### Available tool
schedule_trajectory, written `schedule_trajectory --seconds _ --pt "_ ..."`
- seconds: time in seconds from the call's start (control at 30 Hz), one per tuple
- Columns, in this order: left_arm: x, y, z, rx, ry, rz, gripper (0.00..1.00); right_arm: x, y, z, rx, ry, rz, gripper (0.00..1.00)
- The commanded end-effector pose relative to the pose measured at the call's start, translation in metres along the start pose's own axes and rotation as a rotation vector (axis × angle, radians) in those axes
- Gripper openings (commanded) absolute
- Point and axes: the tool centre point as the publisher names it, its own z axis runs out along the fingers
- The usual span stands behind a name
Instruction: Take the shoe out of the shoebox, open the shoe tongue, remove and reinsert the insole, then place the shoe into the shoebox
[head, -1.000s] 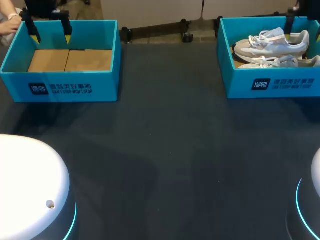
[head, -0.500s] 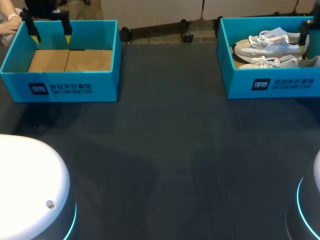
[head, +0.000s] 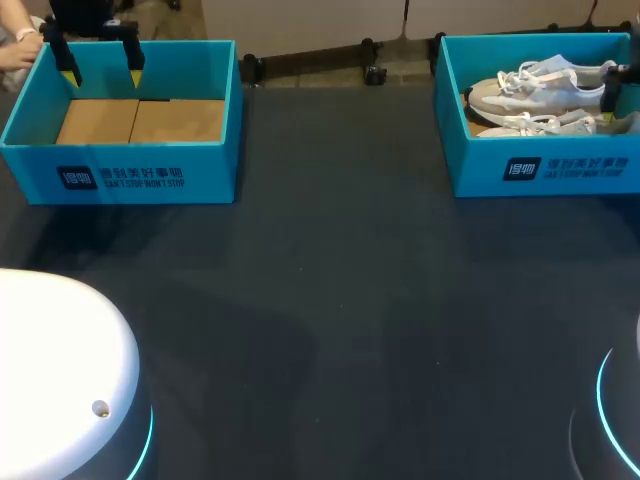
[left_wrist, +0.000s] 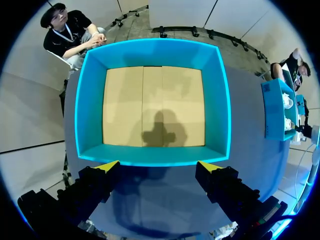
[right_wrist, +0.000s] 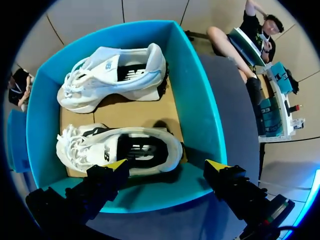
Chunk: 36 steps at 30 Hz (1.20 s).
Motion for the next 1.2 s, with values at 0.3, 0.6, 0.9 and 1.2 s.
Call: schedule_trajectory --seconds 0.3,0.6,0.9,1.2 --pt "0.000 0.000 0.000 -0.001 -0.001 0.000 1.00 0.004 0.010 0.028 0.034 0.003 -0.031 0.69" --pt "0.000 0.000 0.000 -0.001 -0.001 0.000 1.00 -0.002 0.012 0.037 0.046 -0.007 -0.028 0.67" --pt "0.000 0.000 0.000 -0.001 -0.001 0.000 1.00 -0.007 0.009 0.051 0.048 -0.016 -0.026 0.63" --pt "0.000 0.000 0.000 -0.001 -0.001 0.000 1.00 -0.007 0.013 0.064 0.049 -0.030 -0.025 0.57"
